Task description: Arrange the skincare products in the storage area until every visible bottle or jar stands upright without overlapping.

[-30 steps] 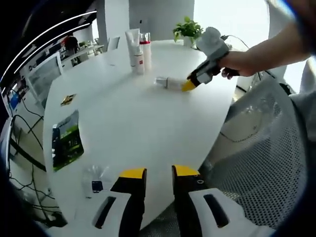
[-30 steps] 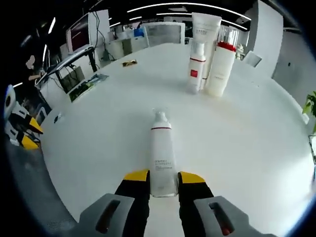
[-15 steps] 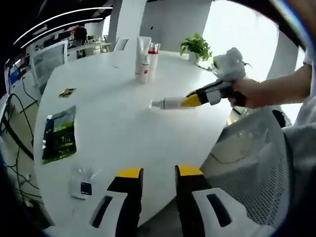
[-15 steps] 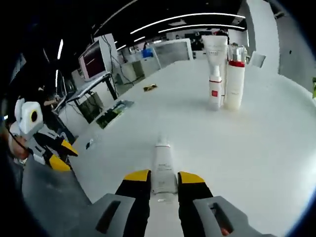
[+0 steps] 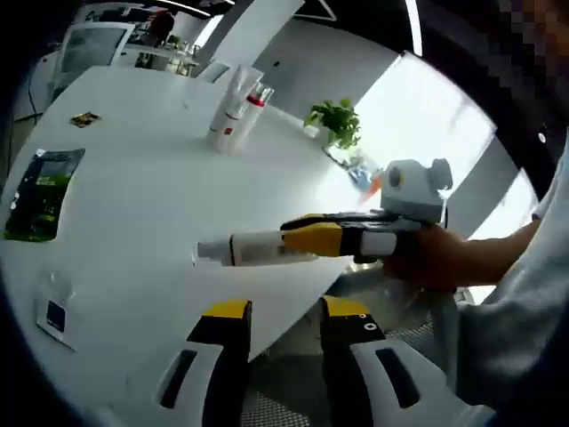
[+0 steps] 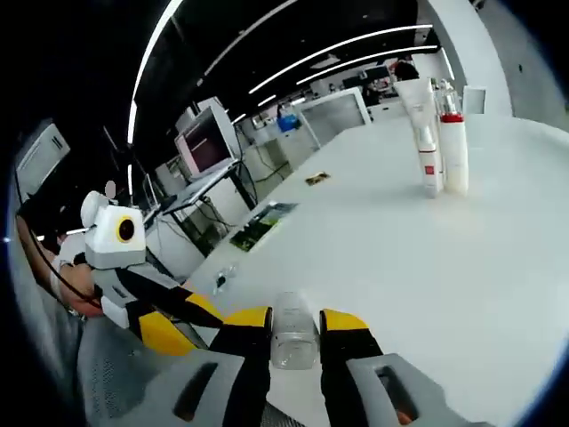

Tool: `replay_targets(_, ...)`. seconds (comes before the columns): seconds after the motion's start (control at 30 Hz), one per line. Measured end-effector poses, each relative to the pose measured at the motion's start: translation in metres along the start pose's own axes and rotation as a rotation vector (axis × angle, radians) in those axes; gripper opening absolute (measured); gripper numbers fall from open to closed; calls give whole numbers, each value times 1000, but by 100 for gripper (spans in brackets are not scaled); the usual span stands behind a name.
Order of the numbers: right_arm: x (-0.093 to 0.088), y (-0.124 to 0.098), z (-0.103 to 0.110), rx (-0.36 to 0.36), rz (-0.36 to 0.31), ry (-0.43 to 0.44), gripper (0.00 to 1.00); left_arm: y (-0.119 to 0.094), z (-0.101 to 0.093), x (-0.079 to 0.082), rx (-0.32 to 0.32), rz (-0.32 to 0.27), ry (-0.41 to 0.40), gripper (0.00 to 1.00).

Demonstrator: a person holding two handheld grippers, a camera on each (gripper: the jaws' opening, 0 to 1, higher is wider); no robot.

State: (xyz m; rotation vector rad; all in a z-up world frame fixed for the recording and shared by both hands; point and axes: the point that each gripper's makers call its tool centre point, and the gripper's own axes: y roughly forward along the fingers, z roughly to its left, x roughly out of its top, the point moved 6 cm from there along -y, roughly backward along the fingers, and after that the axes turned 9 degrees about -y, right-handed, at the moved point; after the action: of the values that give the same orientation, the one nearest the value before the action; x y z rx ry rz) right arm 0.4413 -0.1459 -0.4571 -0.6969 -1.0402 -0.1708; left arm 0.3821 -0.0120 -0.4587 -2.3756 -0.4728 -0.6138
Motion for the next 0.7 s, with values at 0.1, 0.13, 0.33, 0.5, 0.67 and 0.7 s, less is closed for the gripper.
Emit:
replay_targets(0.1, 5, -1, 1, 21, -39, 40, 14, -2, 2, 7, -44, -66, -118, 23)
replay_targets(0.13, 5, 0, 1, 23, -43, 53, 14, -2, 3, 8, -48, -71, -131, 23)
replay_targets(0.33, 12, -1, 12, 130, -113, 167, 14, -6, 6, 11, -103, -112, -240, 25)
replay_targets(0.5, 26, -5, 30, 272, -207, 243, 14, -6, -4, 19, -201, -169, -273, 34)
replay_targets(0.67, 31, -7, 47, 403, -232, 297, 14, -17, -15, 38, -352, -307, -348, 43)
replay_targets(0.7, 32, -6, 47, 395, -239, 292, 14, -22, -14, 42, -377, -345, -365, 44)
